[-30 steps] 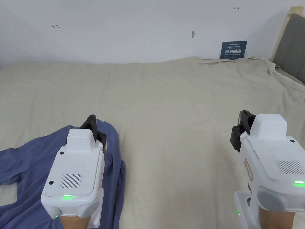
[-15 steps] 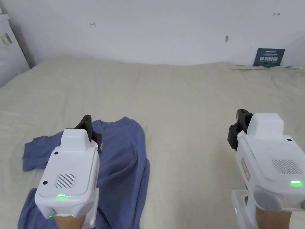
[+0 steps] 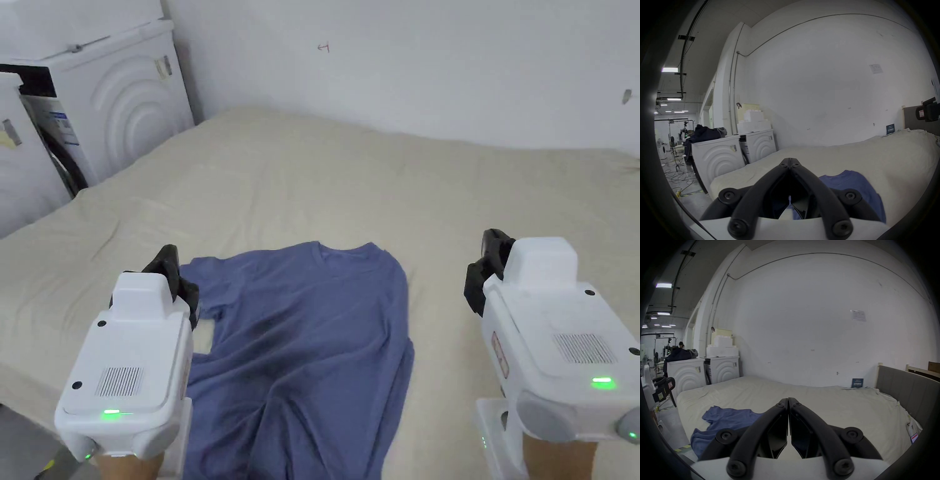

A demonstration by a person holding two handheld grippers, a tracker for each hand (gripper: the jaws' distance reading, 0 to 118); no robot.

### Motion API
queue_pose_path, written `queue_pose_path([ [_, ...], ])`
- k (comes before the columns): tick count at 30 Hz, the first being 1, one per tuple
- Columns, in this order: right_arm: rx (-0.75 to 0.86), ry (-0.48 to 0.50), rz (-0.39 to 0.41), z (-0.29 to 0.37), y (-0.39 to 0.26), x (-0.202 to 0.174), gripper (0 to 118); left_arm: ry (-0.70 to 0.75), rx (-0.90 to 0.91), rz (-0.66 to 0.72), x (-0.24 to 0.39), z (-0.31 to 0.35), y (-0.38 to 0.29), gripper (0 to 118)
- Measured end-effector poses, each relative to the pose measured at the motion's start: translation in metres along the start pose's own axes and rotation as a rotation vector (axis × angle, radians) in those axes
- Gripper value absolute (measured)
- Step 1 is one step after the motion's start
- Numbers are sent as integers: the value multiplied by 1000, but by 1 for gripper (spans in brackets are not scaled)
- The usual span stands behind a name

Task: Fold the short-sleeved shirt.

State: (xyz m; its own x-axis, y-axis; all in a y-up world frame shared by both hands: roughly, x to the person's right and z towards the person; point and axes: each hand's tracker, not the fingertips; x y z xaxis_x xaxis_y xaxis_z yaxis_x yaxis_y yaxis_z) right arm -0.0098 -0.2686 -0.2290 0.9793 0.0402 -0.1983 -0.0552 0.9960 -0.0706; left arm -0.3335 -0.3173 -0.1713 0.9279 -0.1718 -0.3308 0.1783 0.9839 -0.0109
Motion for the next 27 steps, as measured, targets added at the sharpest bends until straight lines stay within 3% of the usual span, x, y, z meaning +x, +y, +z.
queue_pose_path([
  [8,-8,80,4,-11,-5,-31,0,76,-31,-5,-37,8,-9,0],
  [16,-14,83,9,-14,-8,-26,0,76,-44,-7,-36,3,-13,0],
  [21,-15,60,6,-14,-7,-16,0,0,-108,37,-25,-17,-11,0],
  [27,-32,29,12,-20,-12,-3,0,-142,-371,143,-7,-77,-13,0],
])
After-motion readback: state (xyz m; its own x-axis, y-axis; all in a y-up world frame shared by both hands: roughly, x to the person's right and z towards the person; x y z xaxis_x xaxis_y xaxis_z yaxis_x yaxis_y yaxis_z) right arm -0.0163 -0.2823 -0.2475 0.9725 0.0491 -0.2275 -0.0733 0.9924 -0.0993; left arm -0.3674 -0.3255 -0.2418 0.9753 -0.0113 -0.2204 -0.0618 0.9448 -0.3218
